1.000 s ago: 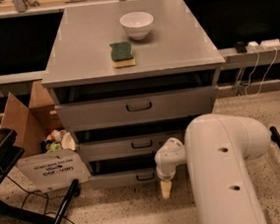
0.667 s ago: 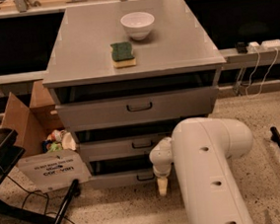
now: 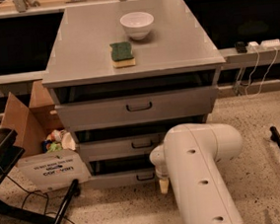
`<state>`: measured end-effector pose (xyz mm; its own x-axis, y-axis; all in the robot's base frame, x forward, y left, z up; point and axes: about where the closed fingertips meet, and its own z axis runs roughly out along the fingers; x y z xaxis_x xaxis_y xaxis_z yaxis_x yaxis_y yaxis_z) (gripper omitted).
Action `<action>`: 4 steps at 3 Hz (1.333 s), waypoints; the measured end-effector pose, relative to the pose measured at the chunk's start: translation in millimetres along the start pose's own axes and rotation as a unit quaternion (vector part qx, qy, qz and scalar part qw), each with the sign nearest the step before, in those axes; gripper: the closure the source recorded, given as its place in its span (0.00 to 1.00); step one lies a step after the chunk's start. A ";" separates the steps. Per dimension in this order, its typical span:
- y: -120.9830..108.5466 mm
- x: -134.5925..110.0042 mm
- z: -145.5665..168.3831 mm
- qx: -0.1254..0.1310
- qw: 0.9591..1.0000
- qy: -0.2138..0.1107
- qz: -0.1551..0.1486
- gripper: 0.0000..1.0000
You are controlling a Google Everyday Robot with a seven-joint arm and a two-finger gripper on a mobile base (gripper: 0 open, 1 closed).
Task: Open bottom drawer
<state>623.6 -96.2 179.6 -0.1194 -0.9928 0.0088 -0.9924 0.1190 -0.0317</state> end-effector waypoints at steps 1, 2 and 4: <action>18.4 35.8 -2.1 -0.009 0.998 0.010 0.053 0.42; 22.3 38.9 -2.4 -0.012 0.998 0.012 0.057 0.73; 56.0 63.0 -4.9 -0.034 0.996 0.028 0.079 0.00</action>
Offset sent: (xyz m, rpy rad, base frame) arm -0.3046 -0.1578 -0.0102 -0.1445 0.4030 -0.4320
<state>560.4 -152.0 183.3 -0.2743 -0.9595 0.0642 -0.9605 0.2766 0.0297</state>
